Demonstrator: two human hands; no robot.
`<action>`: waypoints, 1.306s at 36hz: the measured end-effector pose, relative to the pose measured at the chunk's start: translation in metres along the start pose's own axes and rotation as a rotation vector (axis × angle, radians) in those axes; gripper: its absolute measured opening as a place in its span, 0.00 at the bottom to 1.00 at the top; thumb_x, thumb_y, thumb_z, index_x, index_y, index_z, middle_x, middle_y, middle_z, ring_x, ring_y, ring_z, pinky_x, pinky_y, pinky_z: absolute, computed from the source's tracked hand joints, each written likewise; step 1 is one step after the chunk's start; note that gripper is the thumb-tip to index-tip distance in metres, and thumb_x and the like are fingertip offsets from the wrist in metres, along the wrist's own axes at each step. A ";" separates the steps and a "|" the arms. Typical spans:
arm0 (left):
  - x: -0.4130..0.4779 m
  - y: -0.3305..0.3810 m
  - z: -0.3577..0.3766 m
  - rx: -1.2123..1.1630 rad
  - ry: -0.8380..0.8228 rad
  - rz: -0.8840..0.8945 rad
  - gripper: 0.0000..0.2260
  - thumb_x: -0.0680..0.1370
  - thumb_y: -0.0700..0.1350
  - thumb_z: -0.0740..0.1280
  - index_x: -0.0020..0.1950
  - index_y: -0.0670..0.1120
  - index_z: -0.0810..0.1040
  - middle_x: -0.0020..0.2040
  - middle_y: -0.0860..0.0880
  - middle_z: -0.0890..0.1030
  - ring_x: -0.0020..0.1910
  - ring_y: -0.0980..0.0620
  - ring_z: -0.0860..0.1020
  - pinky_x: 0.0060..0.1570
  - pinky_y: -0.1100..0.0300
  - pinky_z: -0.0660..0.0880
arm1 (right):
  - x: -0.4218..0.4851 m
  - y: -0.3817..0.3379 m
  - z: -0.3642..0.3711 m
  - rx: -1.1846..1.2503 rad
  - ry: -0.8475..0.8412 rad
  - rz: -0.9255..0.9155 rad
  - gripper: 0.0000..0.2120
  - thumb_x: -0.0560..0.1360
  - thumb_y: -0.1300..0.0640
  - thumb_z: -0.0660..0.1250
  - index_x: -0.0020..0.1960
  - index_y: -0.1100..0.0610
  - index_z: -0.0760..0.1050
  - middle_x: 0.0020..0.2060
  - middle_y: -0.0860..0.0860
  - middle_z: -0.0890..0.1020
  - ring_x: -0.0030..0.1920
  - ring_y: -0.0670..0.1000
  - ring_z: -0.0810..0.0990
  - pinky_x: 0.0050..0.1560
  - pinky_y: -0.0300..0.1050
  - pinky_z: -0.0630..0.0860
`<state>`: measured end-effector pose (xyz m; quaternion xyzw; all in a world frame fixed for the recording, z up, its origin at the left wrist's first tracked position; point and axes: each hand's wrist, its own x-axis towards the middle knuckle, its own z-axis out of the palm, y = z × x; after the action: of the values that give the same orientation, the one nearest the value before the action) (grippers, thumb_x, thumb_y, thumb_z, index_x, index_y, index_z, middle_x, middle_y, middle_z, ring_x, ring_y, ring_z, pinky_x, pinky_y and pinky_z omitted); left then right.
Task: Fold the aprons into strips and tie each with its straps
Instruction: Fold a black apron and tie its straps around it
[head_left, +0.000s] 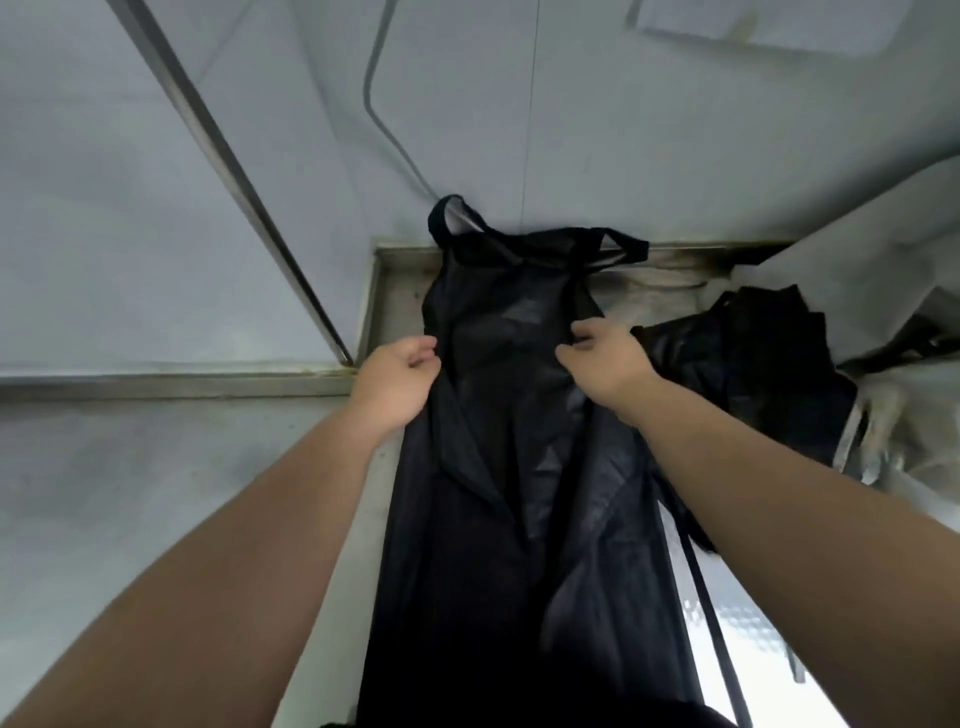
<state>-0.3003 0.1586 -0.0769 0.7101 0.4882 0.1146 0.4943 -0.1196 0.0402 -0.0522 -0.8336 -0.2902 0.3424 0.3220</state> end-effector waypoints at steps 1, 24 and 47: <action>-0.006 -0.007 0.002 -0.009 0.020 -0.018 0.16 0.80 0.43 0.61 0.69 0.46 0.72 0.64 0.50 0.76 0.61 0.53 0.75 0.59 0.63 0.68 | -0.006 0.003 0.007 -0.015 -0.016 -0.013 0.24 0.79 0.54 0.62 0.73 0.58 0.63 0.64 0.54 0.74 0.61 0.54 0.74 0.62 0.44 0.71; -0.096 -0.113 0.023 0.157 0.172 -0.134 0.23 0.77 0.44 0.66 0.72 0.45 0.67 0.66 0.47 0.74 0.64 0.49 0.74 0.58 0.63 0.66 | -0.086 0.072 0.122 -0.407 -0.192 -0.117 0.31 0.79 0.61 0.59 0.77 0.48 0.48 0.66 0.55 0.71 0.60 0.55 0.74 0.61 0.48 0.73; -0.047 -0.118 -0.013 0.498 0.059 0.034 0.24 0.74 0.45 0.70 0.68 0.47 0.69 0.63 0.47 0.70 0.61 0.48 0.71 0.56 0.59 0.69 | -0.045 0.039 0.125 -0.341 0.012 0.011 0.29 0.76 0.49 0.65 0.73 0.54 0.59 0.60 0.56 0.73 0.59 0.55 0.74 0.53 0.46 0.73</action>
<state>-0.4004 0.1327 -0.1521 0.8145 0.5035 0.0197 0.2877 -0.2304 0.0264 -0.1335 -0.8797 -0.3377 0.2849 0.1757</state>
